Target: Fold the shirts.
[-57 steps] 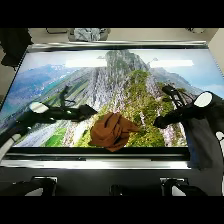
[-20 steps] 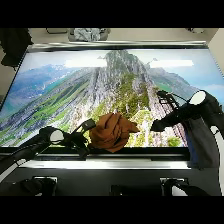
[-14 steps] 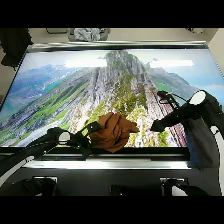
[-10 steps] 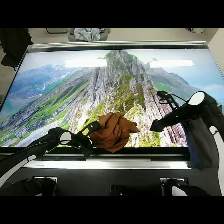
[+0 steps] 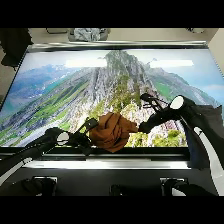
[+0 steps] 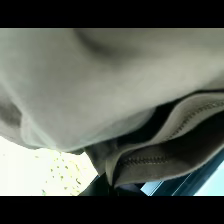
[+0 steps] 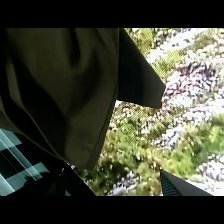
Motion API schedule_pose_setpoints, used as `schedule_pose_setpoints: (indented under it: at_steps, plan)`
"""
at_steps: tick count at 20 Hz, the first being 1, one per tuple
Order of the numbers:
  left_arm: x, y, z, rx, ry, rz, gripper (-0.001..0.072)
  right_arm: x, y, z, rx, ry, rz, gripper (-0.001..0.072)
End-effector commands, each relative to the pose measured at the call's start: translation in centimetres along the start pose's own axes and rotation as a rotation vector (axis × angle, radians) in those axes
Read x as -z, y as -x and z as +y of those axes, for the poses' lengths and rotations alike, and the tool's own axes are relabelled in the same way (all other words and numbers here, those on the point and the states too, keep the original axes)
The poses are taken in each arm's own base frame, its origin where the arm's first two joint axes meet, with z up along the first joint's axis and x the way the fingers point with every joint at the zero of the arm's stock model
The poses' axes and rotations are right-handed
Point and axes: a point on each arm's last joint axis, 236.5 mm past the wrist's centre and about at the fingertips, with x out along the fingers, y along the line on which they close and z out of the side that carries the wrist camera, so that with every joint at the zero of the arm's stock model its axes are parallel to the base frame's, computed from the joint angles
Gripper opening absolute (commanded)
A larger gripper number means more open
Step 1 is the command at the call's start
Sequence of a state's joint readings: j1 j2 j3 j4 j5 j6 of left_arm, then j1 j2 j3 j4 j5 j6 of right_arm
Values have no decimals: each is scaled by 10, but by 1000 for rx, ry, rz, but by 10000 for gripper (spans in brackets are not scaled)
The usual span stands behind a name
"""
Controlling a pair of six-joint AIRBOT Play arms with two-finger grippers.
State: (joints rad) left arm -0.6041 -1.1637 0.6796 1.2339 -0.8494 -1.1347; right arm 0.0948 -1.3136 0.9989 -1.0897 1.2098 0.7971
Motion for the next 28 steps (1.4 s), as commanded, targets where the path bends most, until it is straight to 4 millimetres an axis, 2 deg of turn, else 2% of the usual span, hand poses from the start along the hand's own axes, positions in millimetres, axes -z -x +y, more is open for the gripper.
schedule_pose_setpoints:
  at_steps: [1, 3, 6, 7, 8, 9, 10, 12, 13, 14, 15, 16, 17, 18, 19, 20, 21, 22, 23, 24, 25, 26, 28]
  plan:
    - [-2, 1, 0, 0, 26, -6, 26, -9, -8, -6, 23, -117, -29, 699]
    - [-2, 1, 0, 0, 46, -7, 26, -9, -19, -9, 1, -200, -22, 661]
    - [-2, 1, 0, 0, 45, -7, 26, -6, -37, 18, -167, -296, 22, 655]
    - [-2, 1, 0, 0, 45, -7, 26, -4, -43, 24, -210, -319, 39, 597]
    - [-2, 1, 0, 0, 45, -7, 26, -2, -47, 29, -242, -341, 56, 481]
    - [-2, 1, 0, 0, 45, -7, 26, -1, -50, 31, -259, -350, 65, 285]
    - [-2, 1, 0, 0, 45, -7, 26, -2, -49, 32, -263, -352, 61, 58]
    - [-6, 5, 1, -4, 44, -21, 26, -14, -39, 35, -268, -299, 18, 34]
    - [-15, 15, 4, -11, 45, -44, 25, -21, -27, 35, -252, -245, 3, 34]
    - [-31, 34, 15, -47, 55, -87, 24, -30, -8, 29, -197, -187, -17, 33]
    - [-50, 62, 33, -113, 81, -151, 25, -43, 16, 19, -111, -117, -48, 33]
    - [-73, 105, 60, -214, 114, -246, 24, -57, 46, 9, -10, -50, -81, 32]
    - [-91, 157, 86, -320, 152, -354, 24, -71, 84, -3, 115, 11, -118, 32]
    - [-104, 222, 111, -439, 201, -476, 23, -87, 135, -17, 279, 61, -173, 33]
    - [-107, 288, 129, -543, 258, -591, 23, -98, 195, -29, 462, 91, -236, 33]
    - [-100, 359, 142, -641, 334, -717, 23, -104, 259, -35, 642, 101, -307, 34]
    - [-86, 420, 145, -710, 416, -834, 23, -103, 330, -32, 829, 96, -401, 34]
    - [-66, 477, 142, -765, 510, -957, 23, -96, 393, -23, 983, 80, -498, 34]
    - [-47, 519, 134, -809, 577, -1057, 23, -86, 445, -6, 1095, 68, -596, 33]
    - [-29, 552, 123, -845, 627, -1150, 23, -74, 485, 16, 1161, 59, -694, 33]
    - [-19, 576, 106, -849, 647, -1245, 23, -66, 506, 36, 1181, 68, -773, 33]
    - [-19, 593, 87, -826, 622, -1331, 23, -59, 521, 54, 1188, 76, -839, 33]
    - [-26, 623, 47, -753, 540, -1503, 23, -45, 541, 77, 1202, 77, -921, 33]
